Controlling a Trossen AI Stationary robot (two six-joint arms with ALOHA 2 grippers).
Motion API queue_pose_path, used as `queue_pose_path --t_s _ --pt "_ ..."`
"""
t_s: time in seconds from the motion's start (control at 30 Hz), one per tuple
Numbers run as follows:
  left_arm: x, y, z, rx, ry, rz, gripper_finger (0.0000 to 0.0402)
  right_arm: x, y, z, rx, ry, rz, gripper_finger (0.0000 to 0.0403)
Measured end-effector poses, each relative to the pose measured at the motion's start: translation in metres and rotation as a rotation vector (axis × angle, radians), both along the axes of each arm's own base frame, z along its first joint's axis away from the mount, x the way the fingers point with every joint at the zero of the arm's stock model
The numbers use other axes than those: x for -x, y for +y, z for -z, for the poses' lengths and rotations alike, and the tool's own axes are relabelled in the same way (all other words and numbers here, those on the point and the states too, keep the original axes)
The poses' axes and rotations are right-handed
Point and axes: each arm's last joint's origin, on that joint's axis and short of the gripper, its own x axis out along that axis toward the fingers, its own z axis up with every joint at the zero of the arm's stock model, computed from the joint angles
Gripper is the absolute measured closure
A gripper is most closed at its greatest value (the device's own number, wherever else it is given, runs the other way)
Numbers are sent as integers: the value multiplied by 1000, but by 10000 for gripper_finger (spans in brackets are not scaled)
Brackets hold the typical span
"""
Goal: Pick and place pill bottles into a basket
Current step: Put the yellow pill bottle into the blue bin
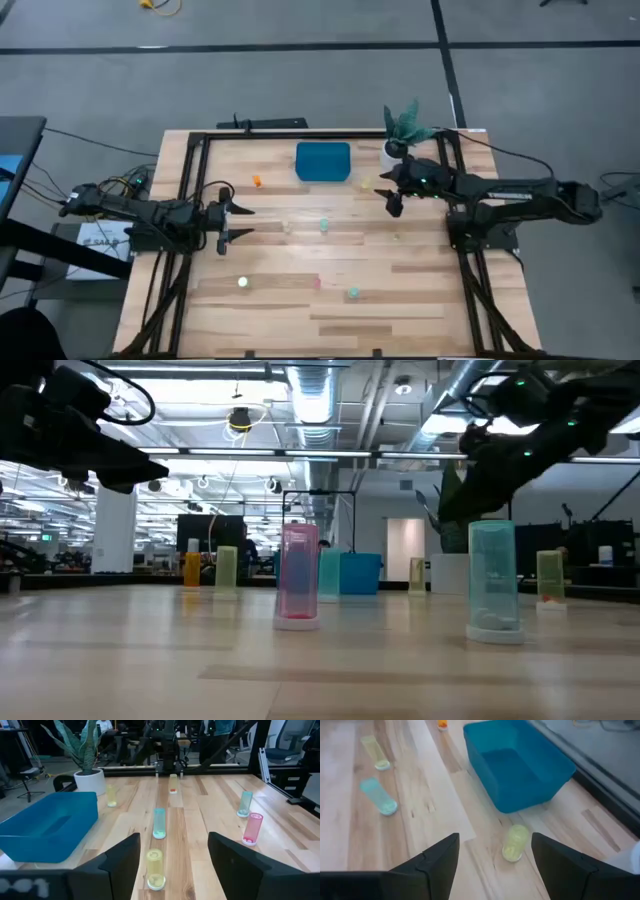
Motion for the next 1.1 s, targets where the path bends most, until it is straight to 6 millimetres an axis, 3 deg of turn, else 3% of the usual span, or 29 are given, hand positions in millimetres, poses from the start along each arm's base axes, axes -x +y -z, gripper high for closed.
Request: queue_pose_path --t_s 0.33,0.5,0.93,1.1 --pt "0 0 0 0 0 0 178 -38 -20 11 -86 248 17 159" --pt "0 0 0 0 0 0 178 -52 -31 15 -100 281 35 159" --pt "0 0 0 0 0 0 178 -64 -53 23 -142 354 96 161" --pt "0 0 0 0 0 0 178 -62 -55 24 -146 360 102 189"
